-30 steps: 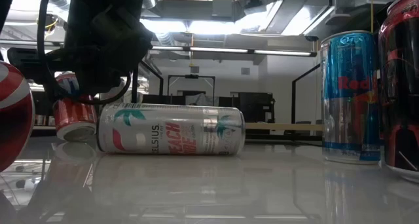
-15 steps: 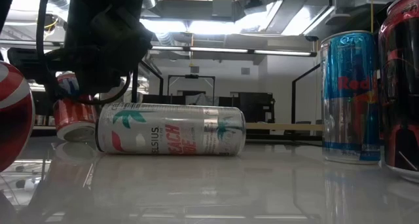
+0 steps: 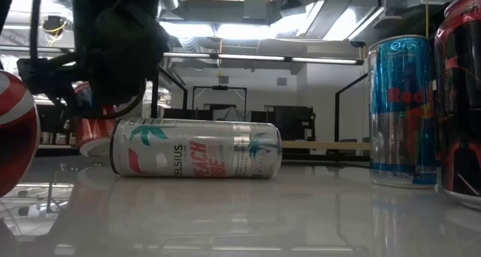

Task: Place canned beverage on shelf
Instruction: Put the top red soda can on the shelf

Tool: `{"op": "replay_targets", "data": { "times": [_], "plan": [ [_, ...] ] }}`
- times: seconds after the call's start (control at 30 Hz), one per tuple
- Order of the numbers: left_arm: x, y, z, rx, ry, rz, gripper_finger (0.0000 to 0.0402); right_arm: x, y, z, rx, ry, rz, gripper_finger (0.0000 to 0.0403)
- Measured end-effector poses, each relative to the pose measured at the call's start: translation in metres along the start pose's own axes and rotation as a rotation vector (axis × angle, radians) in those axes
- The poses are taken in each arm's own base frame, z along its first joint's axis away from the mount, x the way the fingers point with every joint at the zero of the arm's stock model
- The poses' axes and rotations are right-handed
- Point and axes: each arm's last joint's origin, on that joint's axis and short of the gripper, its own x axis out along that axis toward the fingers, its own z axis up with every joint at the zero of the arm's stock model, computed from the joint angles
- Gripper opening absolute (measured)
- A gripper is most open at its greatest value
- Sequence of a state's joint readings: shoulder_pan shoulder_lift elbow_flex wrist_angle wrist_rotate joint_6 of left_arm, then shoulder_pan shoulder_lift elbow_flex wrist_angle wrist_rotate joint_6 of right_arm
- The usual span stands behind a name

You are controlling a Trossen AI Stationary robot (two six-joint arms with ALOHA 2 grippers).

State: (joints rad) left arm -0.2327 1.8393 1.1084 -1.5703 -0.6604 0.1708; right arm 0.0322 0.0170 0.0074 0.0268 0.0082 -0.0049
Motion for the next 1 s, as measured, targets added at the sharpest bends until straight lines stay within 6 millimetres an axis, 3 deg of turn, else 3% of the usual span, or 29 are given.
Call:
{"op": "replay_targets", "data": {
  "times": [0.23,0.57,1.0],
  "plan": [
    [-0.012,-0.010,0.002,0.088,0.001,0.185,0.0293,0.000,0.000,0.000,0.006,-0.003,0.000,0.0033],
    [-0.027,-0.022,0.004,0.131,0.004,0.469,0.0293,0.000,0.000,0.003,0.178,-0.035,0.002,0.0038],
    [-0.040,-0.027,0.004,0.263,0.070,0.776,0.0292,0.000,0.000,0.004,0.318,-0.039,0.006,0.0193]
  ]
}}
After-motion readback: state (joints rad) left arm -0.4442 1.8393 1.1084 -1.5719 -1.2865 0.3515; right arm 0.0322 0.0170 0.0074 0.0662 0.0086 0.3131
